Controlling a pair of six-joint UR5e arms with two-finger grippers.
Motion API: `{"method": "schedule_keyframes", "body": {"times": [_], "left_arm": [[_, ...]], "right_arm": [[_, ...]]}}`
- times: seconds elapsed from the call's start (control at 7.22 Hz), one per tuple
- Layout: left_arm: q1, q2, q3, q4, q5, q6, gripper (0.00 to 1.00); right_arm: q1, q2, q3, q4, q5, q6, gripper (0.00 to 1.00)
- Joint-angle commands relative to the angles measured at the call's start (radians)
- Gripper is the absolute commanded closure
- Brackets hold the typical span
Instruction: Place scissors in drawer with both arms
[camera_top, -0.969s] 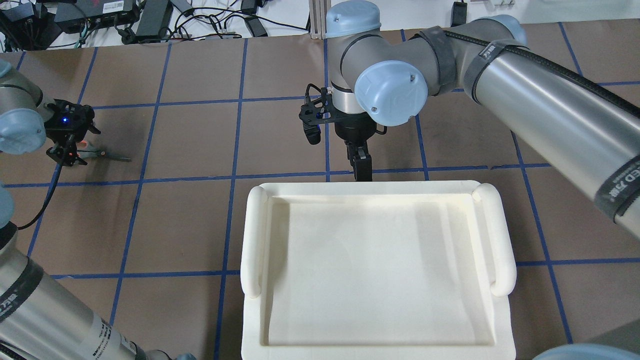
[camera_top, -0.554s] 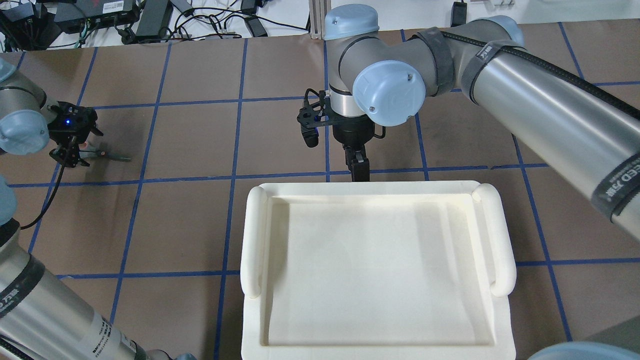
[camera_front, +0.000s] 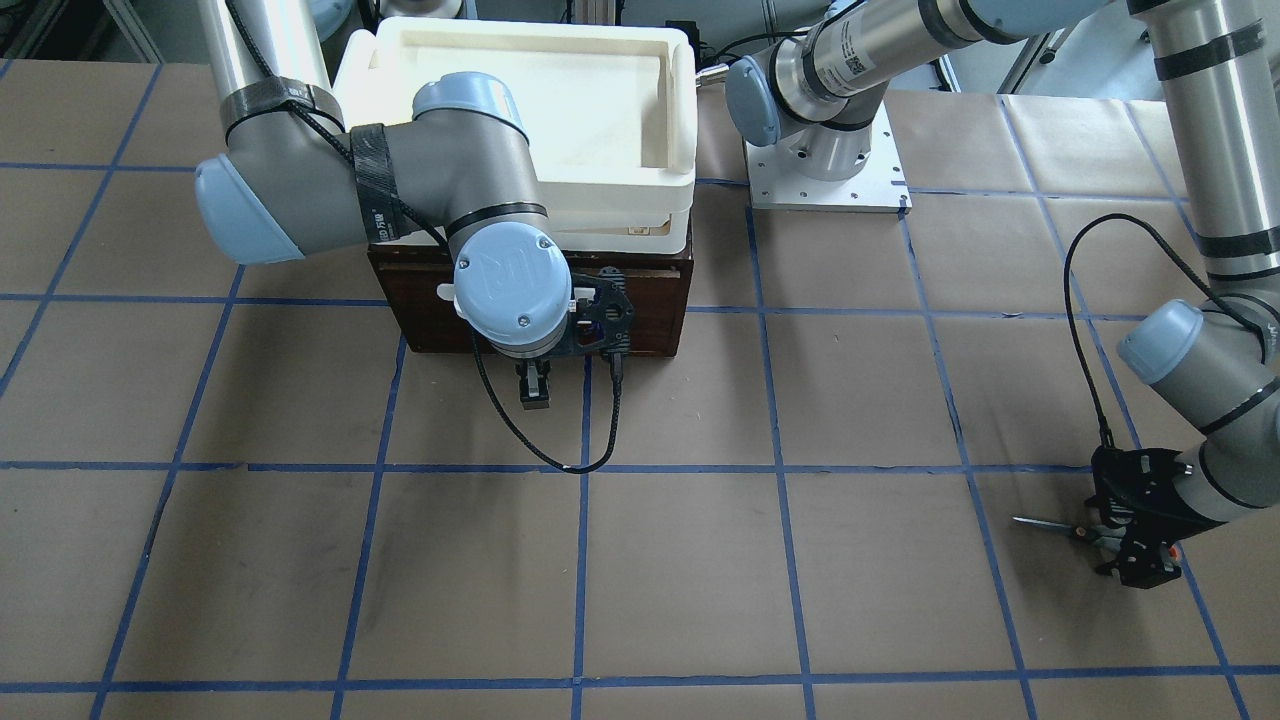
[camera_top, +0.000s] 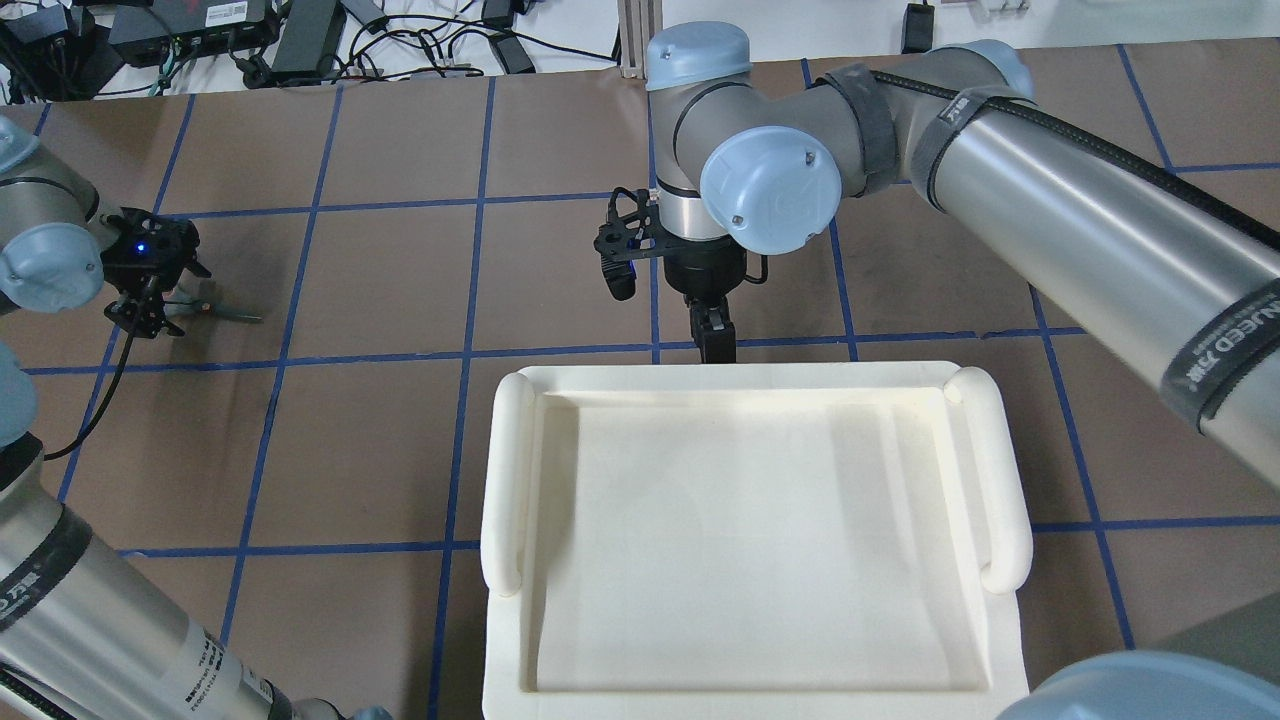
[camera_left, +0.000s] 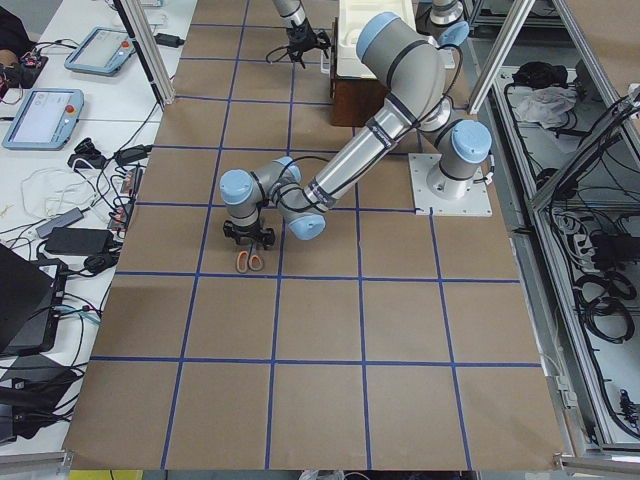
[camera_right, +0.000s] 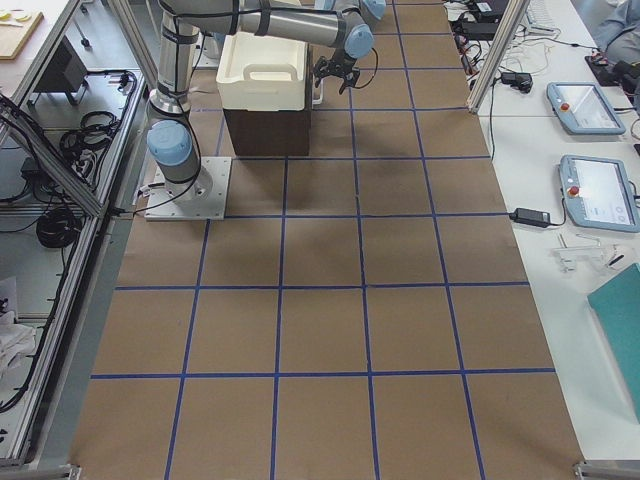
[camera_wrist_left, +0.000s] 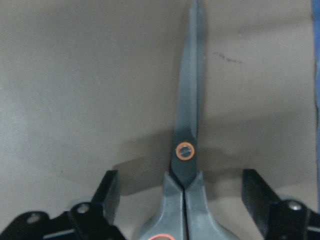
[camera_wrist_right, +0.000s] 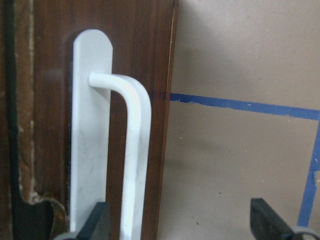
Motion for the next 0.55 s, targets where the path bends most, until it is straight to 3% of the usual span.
{"method": "schedule_keyframes", "body": {"times": [0.0,0.14,0.42], "left_arm": [[0.000,-0.001,0.008,0.000,0.006,0.022,0.80],[0.000,-0.001,0.008,0.000,0.004,0.024,1.00],[0.000,0.011,0.007,0.000,-0.005,0.057,1.00]], "right_arm": [[0.000,0.005,-0.012,0.001,-0.003,-0.002,0.00],[0.000,0.008,-0.017,0.000,-0.003,-0.005,0.00],[0.000,0.023,-0.034,-0.006,-0.008,-0.008,0.00]]}}
